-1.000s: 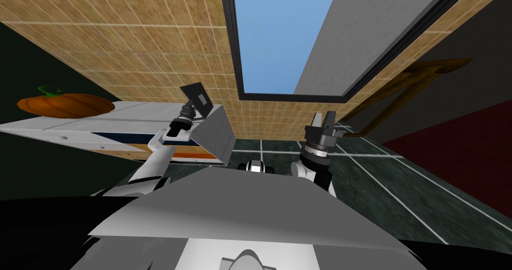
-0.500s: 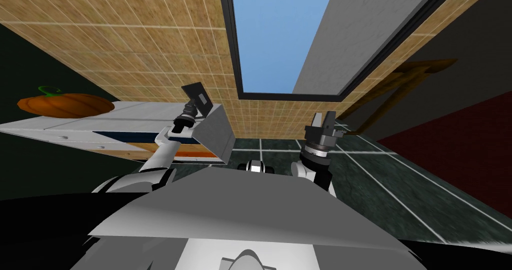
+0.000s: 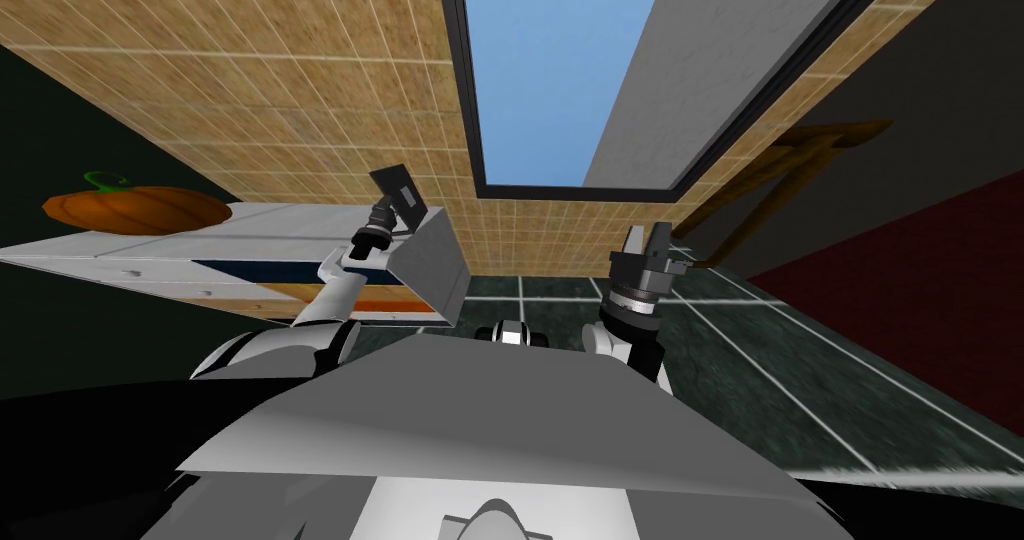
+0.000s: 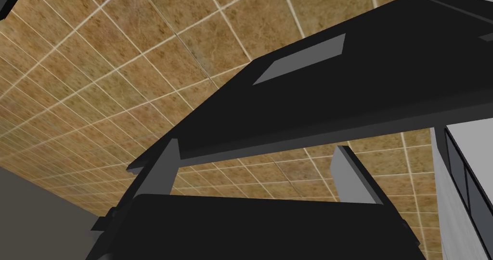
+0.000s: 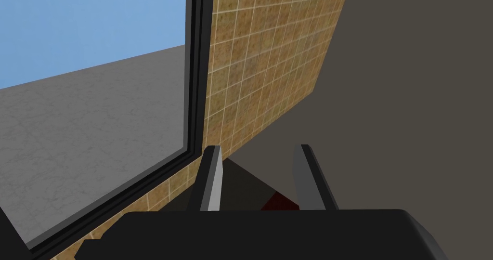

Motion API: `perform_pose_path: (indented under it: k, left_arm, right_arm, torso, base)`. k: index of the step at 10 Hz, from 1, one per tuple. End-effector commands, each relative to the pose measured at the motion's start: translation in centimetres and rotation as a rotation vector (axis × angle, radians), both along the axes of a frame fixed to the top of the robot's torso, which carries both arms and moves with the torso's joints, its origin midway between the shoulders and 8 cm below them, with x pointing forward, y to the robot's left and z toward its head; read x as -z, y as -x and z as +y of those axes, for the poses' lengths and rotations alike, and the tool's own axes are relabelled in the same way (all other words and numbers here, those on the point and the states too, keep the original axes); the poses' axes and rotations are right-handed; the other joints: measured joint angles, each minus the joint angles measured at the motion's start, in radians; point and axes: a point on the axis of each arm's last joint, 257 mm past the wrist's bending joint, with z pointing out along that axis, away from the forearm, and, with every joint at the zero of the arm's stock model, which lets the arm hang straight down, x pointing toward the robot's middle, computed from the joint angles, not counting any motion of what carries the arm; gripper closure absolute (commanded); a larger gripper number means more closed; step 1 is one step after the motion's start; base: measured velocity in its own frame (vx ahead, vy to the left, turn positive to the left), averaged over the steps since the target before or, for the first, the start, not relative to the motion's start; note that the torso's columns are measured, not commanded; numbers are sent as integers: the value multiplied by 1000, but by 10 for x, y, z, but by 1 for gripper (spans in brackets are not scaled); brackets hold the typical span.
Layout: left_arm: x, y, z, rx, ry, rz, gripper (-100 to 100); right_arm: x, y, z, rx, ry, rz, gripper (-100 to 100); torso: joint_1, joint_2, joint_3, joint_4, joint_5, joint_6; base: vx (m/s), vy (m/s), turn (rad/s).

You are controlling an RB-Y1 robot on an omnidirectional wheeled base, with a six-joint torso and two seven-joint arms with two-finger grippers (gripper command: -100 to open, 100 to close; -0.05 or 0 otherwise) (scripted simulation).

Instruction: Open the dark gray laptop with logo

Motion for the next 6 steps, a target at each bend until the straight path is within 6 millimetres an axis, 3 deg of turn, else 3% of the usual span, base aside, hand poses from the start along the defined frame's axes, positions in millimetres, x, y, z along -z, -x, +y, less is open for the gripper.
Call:
perform_pose_path:
  k: [1,3,4,5,6]
  left_arm:
    - [-4,-13,-1,9,-23,-3,-100]
    - [-4,-19,9,-12,1,0,-100]
    - [10,-17,19,-31,14,23,-100]
    - [-6,-29,9,-5,-22,3,-100]
    - [-6,-34,16,-23,-1,4,-100]
  right_arm:
    - [0,0,0,0,0,0,0]
    - [0,0,0,0,0,0,0]
    - [0,0,0,0,0,0,0]
    - [0,0,0,0,0,0,0]
    - [0,0,0,0,0,0,0]
  torso:
    - [1,-2,-1,-1,1,0]
    - [1,1,1,0,0,0]
    - [1,0,0,0,0,0]
    - [1,-1,-1,-1,1,0]
    - [0,1,0,0,0,1]
  base:
    - [-59,-10,-40]
    - [-58,-7,-24]
    - [-10,-5,5]
    - [-63,-19,-45]
    - [-83,-21,-46]
